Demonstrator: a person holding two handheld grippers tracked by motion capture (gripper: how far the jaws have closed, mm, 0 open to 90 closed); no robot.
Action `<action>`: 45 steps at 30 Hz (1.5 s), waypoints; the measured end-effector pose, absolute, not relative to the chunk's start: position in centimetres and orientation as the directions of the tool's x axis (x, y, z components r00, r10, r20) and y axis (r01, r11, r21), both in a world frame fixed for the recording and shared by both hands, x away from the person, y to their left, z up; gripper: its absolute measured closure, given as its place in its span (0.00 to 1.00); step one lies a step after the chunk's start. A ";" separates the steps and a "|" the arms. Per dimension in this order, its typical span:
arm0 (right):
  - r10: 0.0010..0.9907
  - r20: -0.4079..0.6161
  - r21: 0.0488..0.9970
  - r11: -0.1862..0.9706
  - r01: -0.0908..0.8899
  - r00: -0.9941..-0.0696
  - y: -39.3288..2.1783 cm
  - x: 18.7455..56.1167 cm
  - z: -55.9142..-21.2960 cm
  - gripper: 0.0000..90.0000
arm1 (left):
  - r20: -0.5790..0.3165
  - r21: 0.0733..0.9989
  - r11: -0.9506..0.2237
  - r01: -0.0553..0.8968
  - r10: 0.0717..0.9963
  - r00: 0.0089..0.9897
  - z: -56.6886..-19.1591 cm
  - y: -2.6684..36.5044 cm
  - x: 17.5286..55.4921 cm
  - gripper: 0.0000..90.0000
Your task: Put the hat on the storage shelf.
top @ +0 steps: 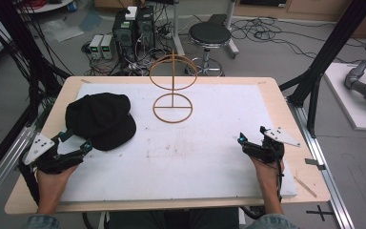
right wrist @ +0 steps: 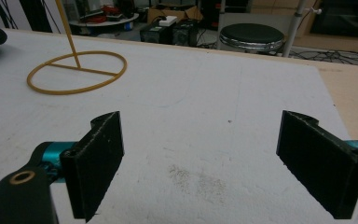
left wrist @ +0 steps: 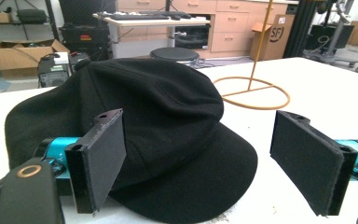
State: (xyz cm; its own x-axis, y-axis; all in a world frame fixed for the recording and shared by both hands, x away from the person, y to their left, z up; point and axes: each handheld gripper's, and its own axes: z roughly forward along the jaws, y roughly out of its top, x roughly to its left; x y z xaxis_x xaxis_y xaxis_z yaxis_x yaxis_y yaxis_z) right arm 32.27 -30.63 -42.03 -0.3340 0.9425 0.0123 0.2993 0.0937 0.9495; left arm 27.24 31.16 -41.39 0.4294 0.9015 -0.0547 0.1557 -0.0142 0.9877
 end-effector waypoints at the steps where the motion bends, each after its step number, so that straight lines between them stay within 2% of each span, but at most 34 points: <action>1: 0.943 0.014 0.949 0.092 0.301 -0.333 -30.6 32.3 -42.0 0.16 | -0.061 0.988 -0.008 0.155 0.901 0.430 -41.3 31.2 27.3 0.21; 19: 0.948 -0.021 0.942 0.125 0.310 -0.319 -30.7 32.0 -42.1 0.16 | -0.079 0.993 0.038 0.111 0.918 0.388 -39.2 32.7 29.3 0.20; 31: 0.947 -0.027 0.939 0.134 0.317 -0.321 -30.7 32.0 -42.2 0.16 | -0.108 0.993 0.081 0.089 0.927 0.361 -37.2 33.8 33.6 0.20; 35: 0.945 -0.031 0.938 0.140 0.318 -0.326 -30.7 32.0 -42.2 0.16 | -0.132 0.987 0.094 0.127 0.931 0.341 -37.5 33.9 35.4 0.20; 45: 0.945 -0.031 0.936 0.142 0.323 -0.325 -30.7 32.1 -42.2 0.16 | -0.165 0.981 0.120 0.153 0.930 0.329 -37.8 33.9 38.7 0.21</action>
